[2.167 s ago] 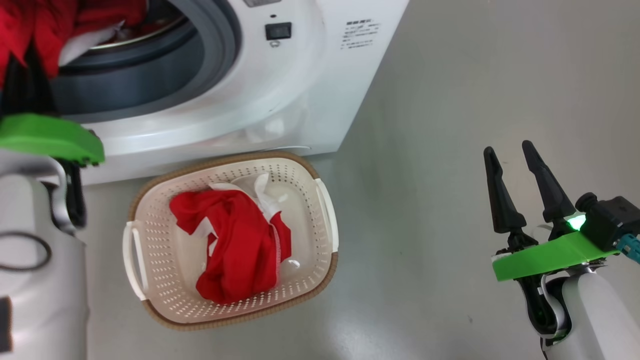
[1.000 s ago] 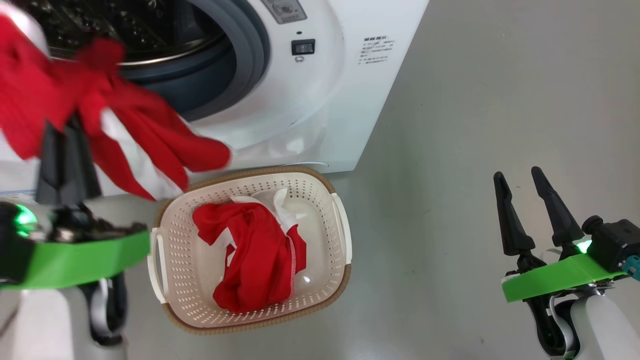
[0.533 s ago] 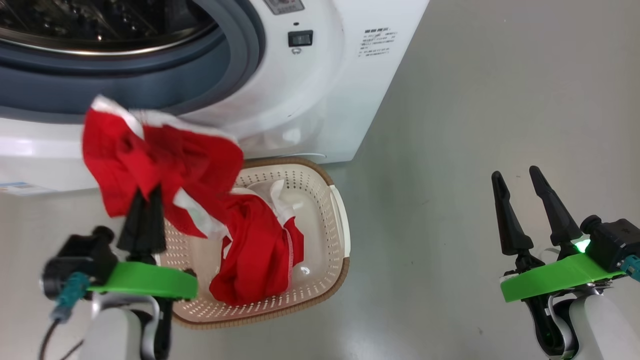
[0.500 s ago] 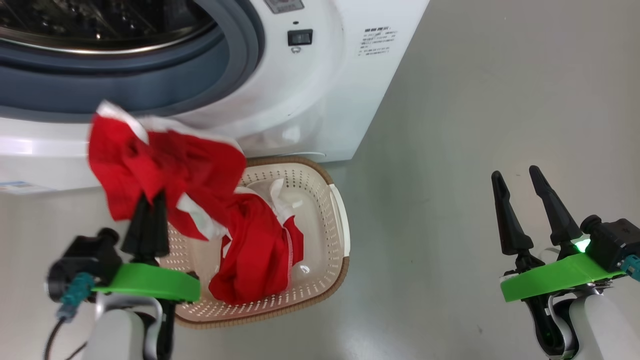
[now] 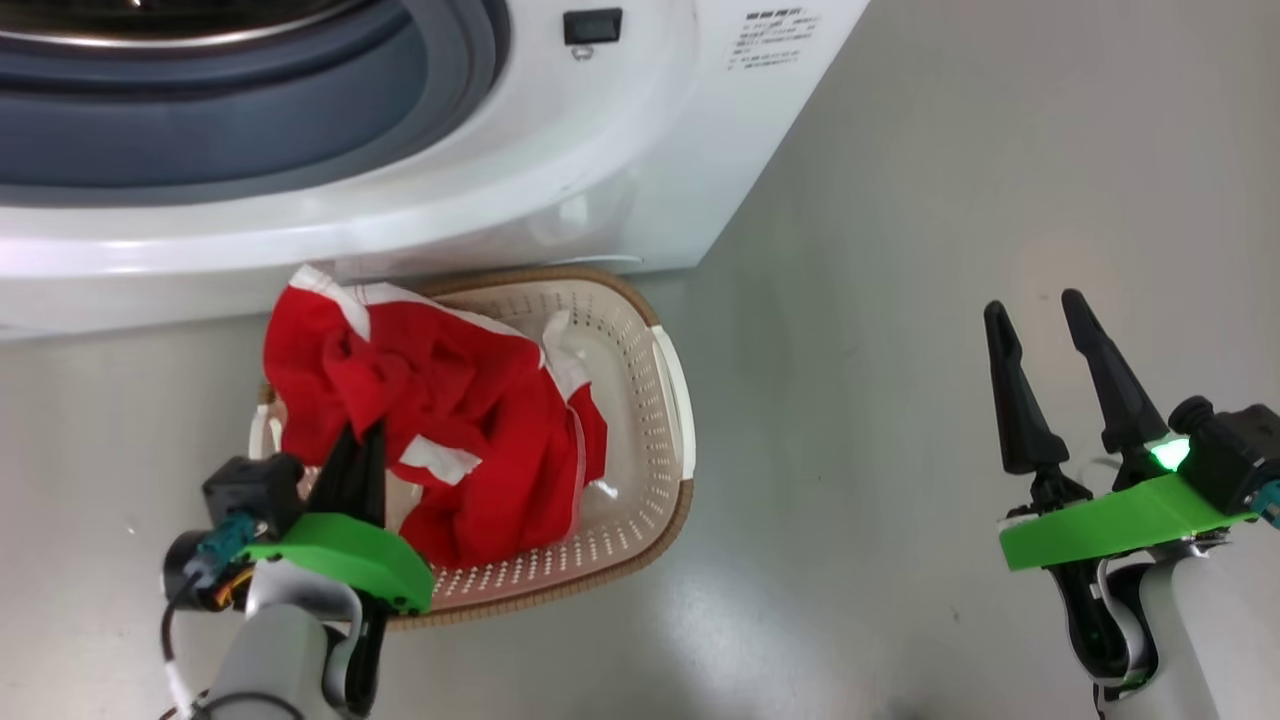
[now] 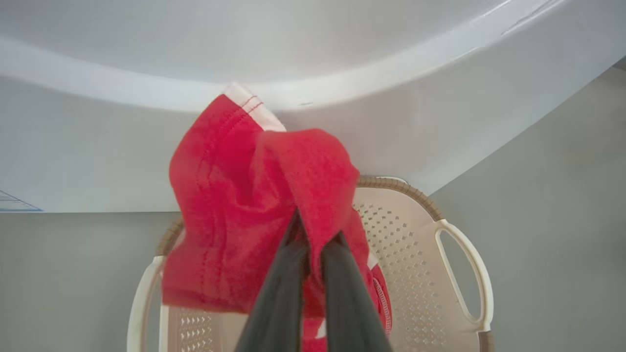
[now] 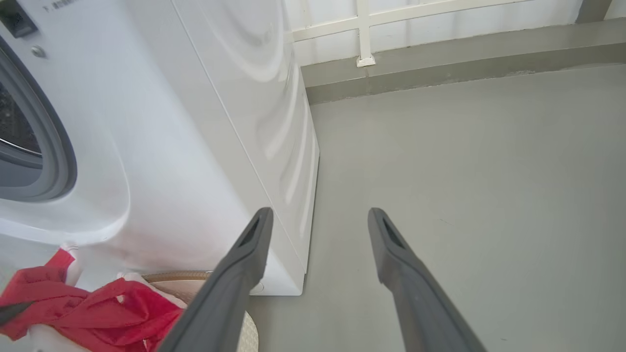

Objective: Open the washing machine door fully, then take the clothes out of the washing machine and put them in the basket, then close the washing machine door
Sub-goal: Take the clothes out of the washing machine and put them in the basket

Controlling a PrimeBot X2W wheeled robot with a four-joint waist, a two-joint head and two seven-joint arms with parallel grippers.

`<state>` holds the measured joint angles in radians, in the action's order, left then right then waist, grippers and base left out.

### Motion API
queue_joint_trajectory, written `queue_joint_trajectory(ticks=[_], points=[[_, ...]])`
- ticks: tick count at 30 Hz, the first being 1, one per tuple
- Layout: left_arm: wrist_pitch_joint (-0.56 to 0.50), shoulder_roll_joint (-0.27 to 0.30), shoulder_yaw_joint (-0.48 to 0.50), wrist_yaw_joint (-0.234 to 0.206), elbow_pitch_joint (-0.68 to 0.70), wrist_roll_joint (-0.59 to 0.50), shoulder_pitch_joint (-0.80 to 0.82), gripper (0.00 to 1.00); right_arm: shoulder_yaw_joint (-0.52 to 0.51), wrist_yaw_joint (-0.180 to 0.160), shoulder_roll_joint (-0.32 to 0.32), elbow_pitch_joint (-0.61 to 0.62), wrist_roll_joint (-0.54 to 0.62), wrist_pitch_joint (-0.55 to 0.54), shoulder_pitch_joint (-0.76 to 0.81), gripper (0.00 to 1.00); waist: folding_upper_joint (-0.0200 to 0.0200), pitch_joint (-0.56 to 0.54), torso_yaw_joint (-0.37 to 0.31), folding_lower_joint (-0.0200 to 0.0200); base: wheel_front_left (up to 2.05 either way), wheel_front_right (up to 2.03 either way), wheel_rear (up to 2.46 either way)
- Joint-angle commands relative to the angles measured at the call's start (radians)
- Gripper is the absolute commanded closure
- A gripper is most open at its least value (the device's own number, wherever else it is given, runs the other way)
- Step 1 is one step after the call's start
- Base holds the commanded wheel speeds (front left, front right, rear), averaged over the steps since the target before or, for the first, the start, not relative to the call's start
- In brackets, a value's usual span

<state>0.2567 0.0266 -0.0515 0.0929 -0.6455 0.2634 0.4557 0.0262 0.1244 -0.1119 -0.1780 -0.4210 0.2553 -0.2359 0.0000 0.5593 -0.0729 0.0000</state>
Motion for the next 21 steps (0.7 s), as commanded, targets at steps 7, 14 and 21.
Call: queue_joint_trajectory(ticks=[7, 14, 21], points=[[0.005, 0.024, -0.009, 0.020, -0.118, 0.010, 0.087, 1.00, 0.025, 0.006, 0.003, 0.032, 0.004, 0.006, -0.034, 0.00, 0.0000, 0.084, -0.011, 0.0000, 0.00, 0.00, 0.00], [0.005, 0.024, -0.059, 0.033, -0.266, 0.047, 0.164, 1.00, 0.026, 0.006, 0.007, 0.033, 0.002, 0.006, -0.057, 0.00, 0.0000, 0.122, -0.020, 0.0000, 0.00, 0.00, 0.00], [0.005, 0.024, -0.068, 0.036, -0.347, 0.060, 0.207, 0.89, 0.021, 0.006, 0.006, 0.033, 0.003, 0.006, -0.063, 0.00, 0.0000, 0.129, -0.021, 0.0000, 0.00, 0.00, 0.00]])
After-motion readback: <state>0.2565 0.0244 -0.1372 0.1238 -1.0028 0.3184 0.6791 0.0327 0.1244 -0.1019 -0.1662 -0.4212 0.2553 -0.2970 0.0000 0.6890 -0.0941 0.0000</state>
